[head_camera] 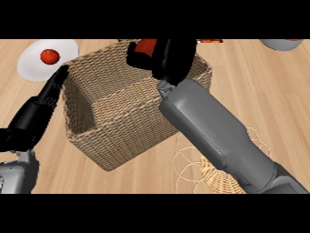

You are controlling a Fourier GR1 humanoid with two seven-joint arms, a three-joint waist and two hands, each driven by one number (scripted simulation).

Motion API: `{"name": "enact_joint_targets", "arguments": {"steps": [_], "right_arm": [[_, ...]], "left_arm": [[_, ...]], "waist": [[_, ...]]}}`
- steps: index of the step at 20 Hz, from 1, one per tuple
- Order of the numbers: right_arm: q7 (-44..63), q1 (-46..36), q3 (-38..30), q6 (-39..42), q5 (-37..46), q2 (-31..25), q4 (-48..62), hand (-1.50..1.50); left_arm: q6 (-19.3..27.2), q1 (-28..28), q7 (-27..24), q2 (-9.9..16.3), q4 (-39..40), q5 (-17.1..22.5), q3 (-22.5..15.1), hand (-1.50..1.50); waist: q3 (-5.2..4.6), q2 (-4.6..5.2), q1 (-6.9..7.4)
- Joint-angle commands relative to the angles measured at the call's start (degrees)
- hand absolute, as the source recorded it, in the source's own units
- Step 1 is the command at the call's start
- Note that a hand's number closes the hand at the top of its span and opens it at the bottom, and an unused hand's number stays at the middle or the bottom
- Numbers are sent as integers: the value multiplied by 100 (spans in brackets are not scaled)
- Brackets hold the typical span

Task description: Pick the bell pepper from the placemat and place it in the basket

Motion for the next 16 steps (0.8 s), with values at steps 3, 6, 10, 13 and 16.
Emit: {"name": "enact_joint_targets", "arguments": {"steps": [3, 6, 10, 13, 16], "right_arm": [[-214, 514, -537, -1080, -10, -41, -178, -150], [-348, -58, -652, -1105, -66, 23, 473, -150], [-653, -325, -768, -762, -268, 23, 735, -150], [-1337, 163, -793, -1122, -612, 12, 299, -150], [-1370, 250, -844, -1473, -830, 24, -74, -150]], "left_arm": [[13, 276, -38, -163, 145, -182, -248, 0], [52, -70, 54, -188, 374, -155, -201, 0], [-142, 176, 400, -48, -172, 118, -58, 0], [-154, 45, -127, 30, 425, 30, 67, 0], [148, -11, 288, -290, 62, -210, -267, 0]], "waist": [[-22, 22, -80], [-26, 42, -9], [-25, 21, 12], [-25, 30, -51], [-21, 21, -58]]}}
